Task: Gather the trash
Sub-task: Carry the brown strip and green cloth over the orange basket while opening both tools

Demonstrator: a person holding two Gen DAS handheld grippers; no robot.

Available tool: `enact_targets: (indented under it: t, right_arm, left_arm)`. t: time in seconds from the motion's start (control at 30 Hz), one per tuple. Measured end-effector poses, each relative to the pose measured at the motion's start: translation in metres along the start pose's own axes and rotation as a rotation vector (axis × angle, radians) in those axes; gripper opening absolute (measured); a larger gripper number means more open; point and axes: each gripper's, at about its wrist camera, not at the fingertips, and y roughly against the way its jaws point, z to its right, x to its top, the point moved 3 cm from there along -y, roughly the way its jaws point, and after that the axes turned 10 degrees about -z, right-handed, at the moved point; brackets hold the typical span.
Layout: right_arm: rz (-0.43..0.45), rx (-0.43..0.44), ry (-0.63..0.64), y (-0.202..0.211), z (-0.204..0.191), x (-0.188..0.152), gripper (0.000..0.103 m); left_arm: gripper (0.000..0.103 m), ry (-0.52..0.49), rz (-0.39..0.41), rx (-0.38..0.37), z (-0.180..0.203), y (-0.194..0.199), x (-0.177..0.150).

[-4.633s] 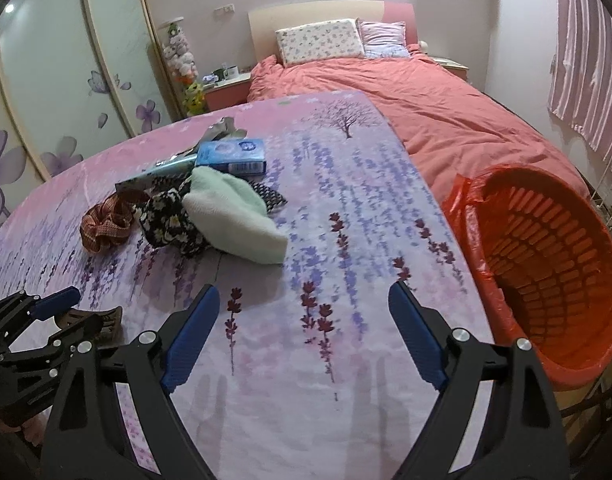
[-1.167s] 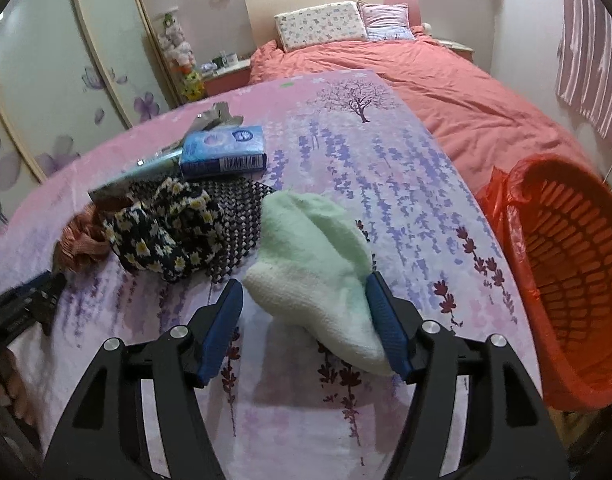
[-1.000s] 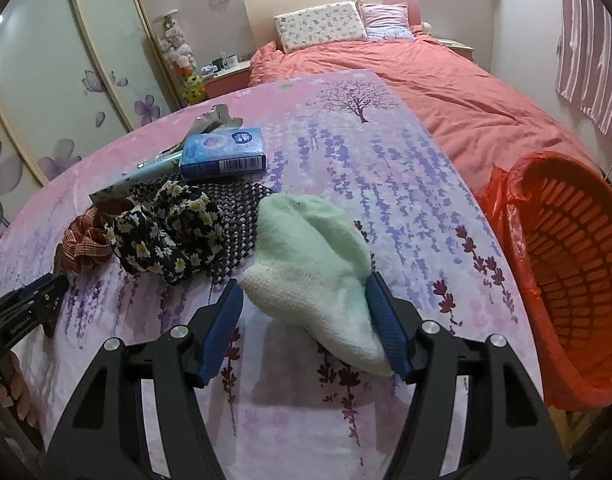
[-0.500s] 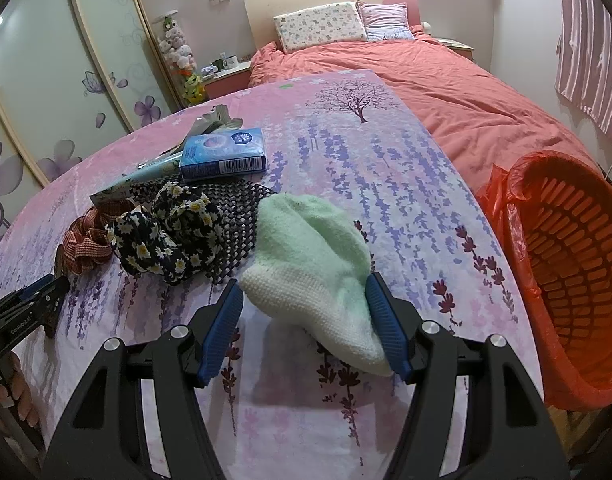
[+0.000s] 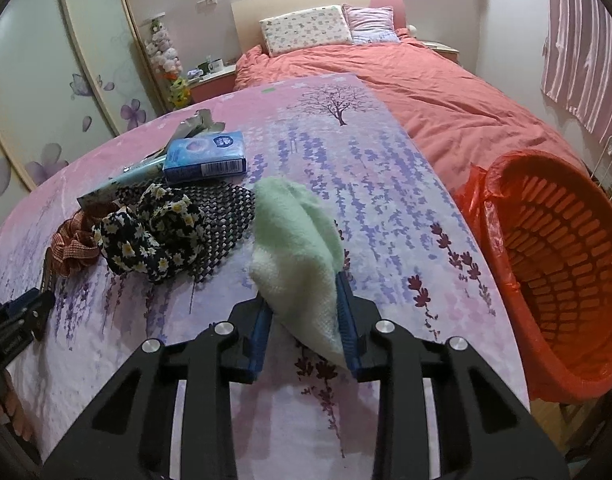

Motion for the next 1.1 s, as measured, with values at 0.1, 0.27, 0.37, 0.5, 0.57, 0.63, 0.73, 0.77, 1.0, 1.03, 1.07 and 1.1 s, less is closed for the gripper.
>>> enact_targets:
  t: [0.1, 0.27, 0.37, 0.5, 0.57, 0.63, 0.73, 0.77, 1.0, 1.03, 1.07, 1.1]
  right_arm:
    - [0.001, -0.005, 0.009, 0.0, -0.002, 0.0, 0.013]
    - [0.013, 0.053, 0.007, 0.014, -0.005, 0.0, 0.01]
    - [0.027, 0.076, 0.002, 0.023, -0.005, 0.002, 0.01]
    - [0.05, 0.102, 0.003, 0.037, -0.007, 0.004, 0.01]
    - [0.068, 0.117, 0.007, 0.046, -0.006, 0.006, 0.01]
    - [0.087, 0.127, 0.01, 0.056, -0.007, 0.006, 0.01]
    - [0.12, 0.136, 0.015, 0.072, -0.004, 0.007, 0.01]
    - [0.129, 0.137, 0.014, 0.077, -0.002, 0.008, 0.01]
    - [0.179, 0.123, -0.006, 0.102, 0.018, 0.009, 0.01]
    - [0.187, 0.118, -0.013, 0.105, 0.024, 0.009, 0.01]
    - [0.192, 0.114, -0.02, 0.108, 0.029, 0.009, 0.01]
    - [0.199, 0.11, -0.029, 0.111, 0.038, 0.01, 0.01]
  left_arm:
    - [0.038, 0.016, 0.0, -0.011, 0.0, -0.001, 0.002]
    - [0.033, 0.048, 0.022, -0.056, -0.015, 0.004, 0.002]
    - [0.032, 0.052, 0.041, -0.063, -0.021, 0.011, 0.0]
    - [0.033, 0.057, 0.054, -0.063, -0.025, 0.024, 0.001]
    - [0.032, 0.058, 0.067, -0.069, -0.023, 0.033, 0.002]
    - [0.032, 0.057, 0.081, -0.077, -0.02, 0.044, 0.005]
    - [0.032, 0.044, 0.104, -0.098, -0.011, 0.062, 0.01]
    - [0.033, 0.034, 0.116, -0.108, -0.004, 0.07, 0.012]
    - [0.032, -0.041, 0.173, -0.182, 0.046, 0.107, 0.027]
    - [0.032, -0.051, 0.177, -0.194, 0.054, 0.11, 0.03]
    - [0.033, -0.063, 0.184, -0.21, 0.064, 0.115, 0.032]
    - [0.033, -0.075, 0.189, -0.226, 0.074, 0.118, 0.034]
